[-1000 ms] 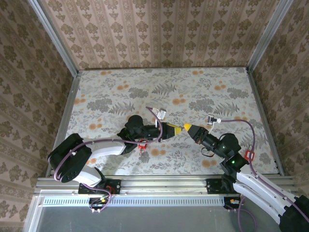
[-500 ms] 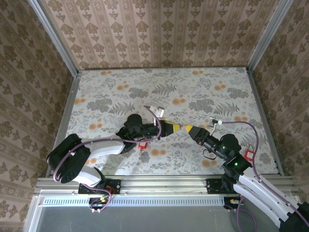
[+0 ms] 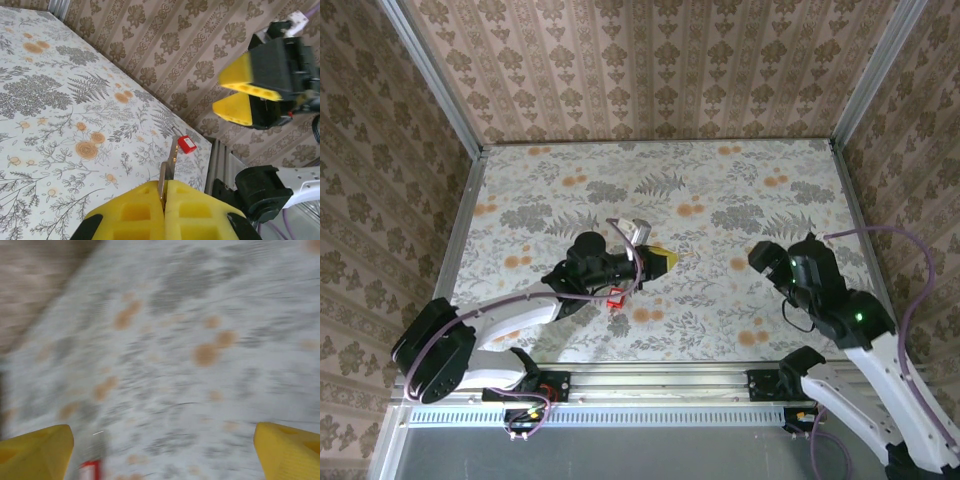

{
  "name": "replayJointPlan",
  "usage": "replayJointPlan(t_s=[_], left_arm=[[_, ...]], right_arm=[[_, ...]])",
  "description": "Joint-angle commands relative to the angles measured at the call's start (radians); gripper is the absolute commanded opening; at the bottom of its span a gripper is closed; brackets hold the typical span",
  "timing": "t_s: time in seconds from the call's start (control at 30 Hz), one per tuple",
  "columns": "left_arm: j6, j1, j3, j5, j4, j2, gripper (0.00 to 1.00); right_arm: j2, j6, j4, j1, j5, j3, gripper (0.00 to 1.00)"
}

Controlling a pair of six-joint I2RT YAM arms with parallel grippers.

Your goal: Unlock with the key

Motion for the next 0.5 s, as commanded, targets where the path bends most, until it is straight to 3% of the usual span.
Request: replayJointPlan(t_s=[0.0, 0.1, 0.23, 0.47], left_arm=[[0.054, 0.019, -0.018, 0.009, -0.019, -0.036, 0.00], [0.031, 0.043, -0.047, 0.029, 0.028, -0.045, 0.00], [-0.007, 0.062, -0.080, 0.050, 0.083, -0.051, 0.00], [-0.032, 0.075, -0.082, 0.111, 0.117, -0.041, 0.00]], right_arm=[[0.107, -0.006, -0.366, -0.085, 0.195, 0.036, 0.94], [0.156, -0.041, -0.318, -0.221, 0.182, -0.004, 0.95], [0.180, -0.084, -0.196, -0.455, 0.054, -0.109, 0.94], [0.271, -0.152, -0.127, -0.689, 0.053, -0.126, 0.96]])
